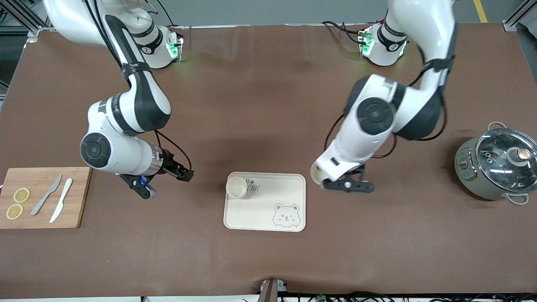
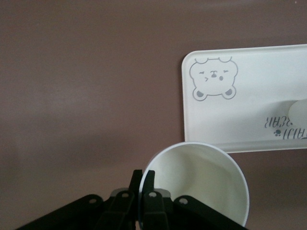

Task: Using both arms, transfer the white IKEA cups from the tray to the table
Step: 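Carry the cup toward the pot while the right gripper reaches the other cup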

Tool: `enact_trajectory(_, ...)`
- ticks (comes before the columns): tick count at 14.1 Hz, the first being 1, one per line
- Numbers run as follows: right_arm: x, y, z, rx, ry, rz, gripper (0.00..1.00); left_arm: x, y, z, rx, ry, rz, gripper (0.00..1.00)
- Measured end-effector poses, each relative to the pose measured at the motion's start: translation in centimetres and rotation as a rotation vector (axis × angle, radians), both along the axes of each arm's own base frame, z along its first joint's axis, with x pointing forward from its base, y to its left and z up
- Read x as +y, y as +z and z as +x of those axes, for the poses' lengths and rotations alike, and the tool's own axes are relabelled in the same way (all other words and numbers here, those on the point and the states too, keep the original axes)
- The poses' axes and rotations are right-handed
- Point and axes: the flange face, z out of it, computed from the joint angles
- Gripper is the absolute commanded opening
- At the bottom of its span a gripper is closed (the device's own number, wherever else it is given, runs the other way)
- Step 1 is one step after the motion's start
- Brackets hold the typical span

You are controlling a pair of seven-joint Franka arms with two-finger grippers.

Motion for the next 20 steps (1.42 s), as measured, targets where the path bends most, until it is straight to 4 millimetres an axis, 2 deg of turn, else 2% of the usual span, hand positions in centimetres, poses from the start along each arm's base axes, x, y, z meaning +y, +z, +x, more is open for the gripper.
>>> enact_trajectory(2, 1.5, -0.7, 0.2, -0.024, -0.041, -0.003, 1.00, 3.9, 1.7, -1.1, 0.021, -0.027, 0.008, 0.00)
enact_trajectory(4, 3.7, -2.0, 0.2, -0.055, -0.090, -0.005, 1.00, 6.9, 2.5, -2.2, 0.040, -0.052, 0.014, 0.00)
enact_trajectory(7, 6.6, -4.8, -0.1, -0.071, -0.121, -0.010, 1.00, 10.5, 2.8, -3.4, 0.058, -0.073, 0.016, 0.00)
enact_trajectory(9, 8.1, -6.2, -0.3, -0.086, -0.144, -0.010, 1.00, 12.0, 2.5, -4.2, 0.060, -0.083, 0.015, 0.00)
enact_trajectory(12, 9.0, -7.6, -0.5, -0.087, -0.174, -0.015, 1.00, 14.0, 1.2, -5.3, 0.038, -0.097, 0.008, 0.00)
enact_trajectory(17, 10.7, -8.8, -1.0, -0.089, -0.211, -0.019, 1.00, 19.1, -2.1, -7.2, -0.010, -0.109, 0.000, 0.00)
enact_trajectory(20, 11.8, -9.3, -1.1, -0.116, -0.231, -0.008, 1.00, 20.4, -4.5, -8.8, -0.053, -0.102, -0.006, 0.00)
